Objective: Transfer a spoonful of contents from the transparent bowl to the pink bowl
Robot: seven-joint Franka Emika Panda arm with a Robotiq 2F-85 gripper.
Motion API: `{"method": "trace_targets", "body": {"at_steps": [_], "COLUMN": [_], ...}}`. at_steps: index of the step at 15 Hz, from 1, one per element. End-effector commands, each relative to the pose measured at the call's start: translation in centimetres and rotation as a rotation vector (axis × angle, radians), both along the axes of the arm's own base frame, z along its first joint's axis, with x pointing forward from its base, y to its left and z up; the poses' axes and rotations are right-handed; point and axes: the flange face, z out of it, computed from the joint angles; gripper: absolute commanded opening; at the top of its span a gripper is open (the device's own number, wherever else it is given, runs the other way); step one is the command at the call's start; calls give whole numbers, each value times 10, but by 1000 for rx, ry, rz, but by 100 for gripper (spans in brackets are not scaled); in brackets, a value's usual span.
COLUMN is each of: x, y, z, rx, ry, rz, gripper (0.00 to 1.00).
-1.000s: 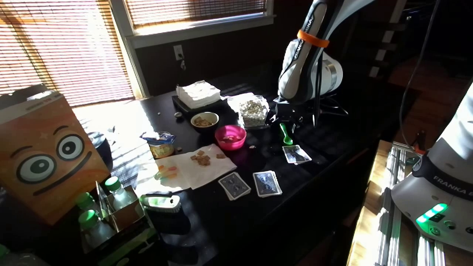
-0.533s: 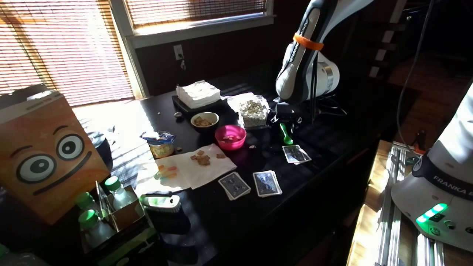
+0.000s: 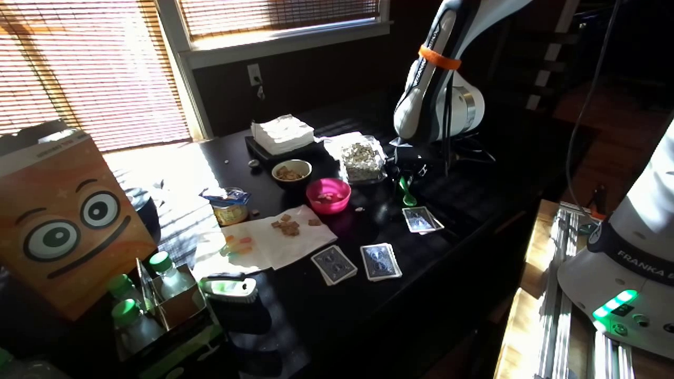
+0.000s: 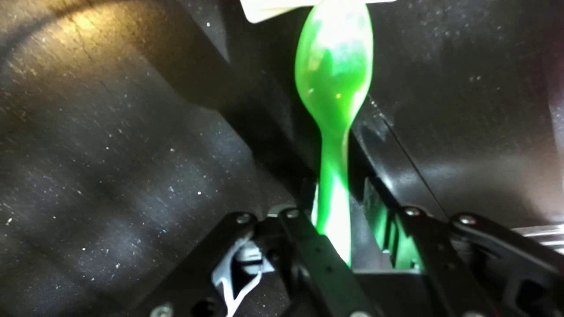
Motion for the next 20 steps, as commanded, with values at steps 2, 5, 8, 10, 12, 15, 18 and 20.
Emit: {"method": "trace_targets", "body": {"at_steps": [2, 5, 8, 10, 12, 15, 18, 20], "x": [3, 0, -7, -12, -15, -14, -10, -6], "y": [1, 6, 16, 23, 27, 31, 36, 39], "z": [3, 9, 17, 25, 38, 59, 80, 96], "rx": [15, 22, 52, 92, 132, 190, 243, 257], "ry": [-4, 10, 62, 111, 145, 164, 167, 116], "rz": [9, 7, 9, -7, -34, -71, -141, -195], "gripper": [1, 5, 5, 5, 5, 5, 5, 5]}}
